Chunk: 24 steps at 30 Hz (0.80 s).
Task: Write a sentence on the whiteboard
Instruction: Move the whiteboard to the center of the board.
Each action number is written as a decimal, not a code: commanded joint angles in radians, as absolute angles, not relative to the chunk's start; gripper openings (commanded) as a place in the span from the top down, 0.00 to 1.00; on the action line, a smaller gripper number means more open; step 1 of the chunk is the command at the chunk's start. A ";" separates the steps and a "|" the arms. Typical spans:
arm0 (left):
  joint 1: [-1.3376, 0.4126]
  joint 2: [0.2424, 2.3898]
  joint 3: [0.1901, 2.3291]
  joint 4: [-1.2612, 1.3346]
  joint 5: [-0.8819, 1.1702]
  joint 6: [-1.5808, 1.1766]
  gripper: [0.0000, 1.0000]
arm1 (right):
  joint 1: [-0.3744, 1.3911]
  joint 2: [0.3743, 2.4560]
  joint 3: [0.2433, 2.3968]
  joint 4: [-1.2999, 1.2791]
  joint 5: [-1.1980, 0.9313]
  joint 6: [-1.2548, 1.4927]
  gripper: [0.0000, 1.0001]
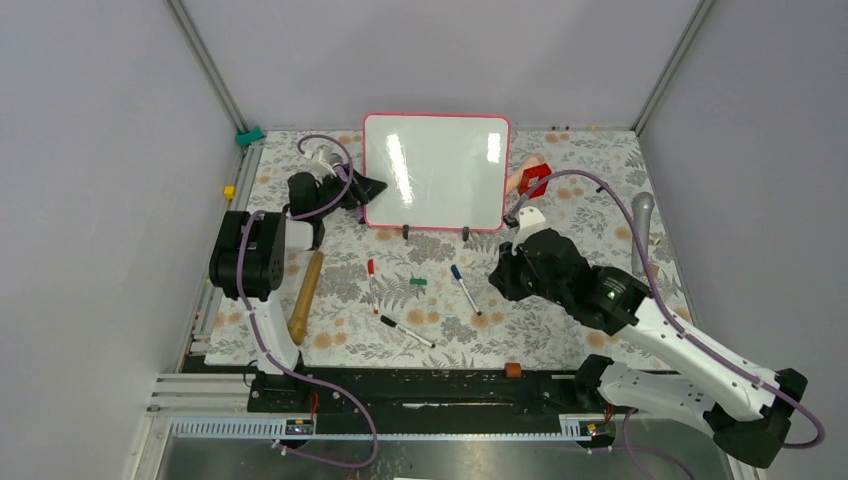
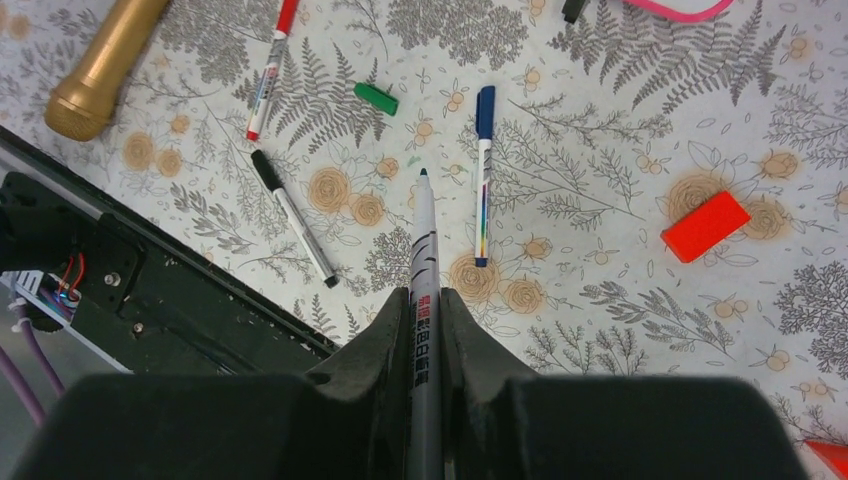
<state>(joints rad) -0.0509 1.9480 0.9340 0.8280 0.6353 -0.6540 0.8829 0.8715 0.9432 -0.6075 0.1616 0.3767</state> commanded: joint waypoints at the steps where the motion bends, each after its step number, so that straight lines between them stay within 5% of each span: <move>1: -0.049 1.963 0.843 1.173 0.733 -0.804 0.22 | 0.877 0.966 1.013 -0.579 0.178 0.404 1.00; 5: -0.057 1.989 0.763 1.397 0.742 -0.928 0.28 | 0.877 1.084 1.107 -0.573 0.155 0.374 1.00; 24: -0.138 1.858 0.485 1.333 0.734 -0.812 0.41 | 0.866 1.227 1.170 -0.452 0.092 0.285 1.00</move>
<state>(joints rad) -0.1272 1.9423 0.5442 1.2858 0.6956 -0.8650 0.8787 1.2755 1.1641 -0.5079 0.0929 0.3191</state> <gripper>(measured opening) 0.596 0.176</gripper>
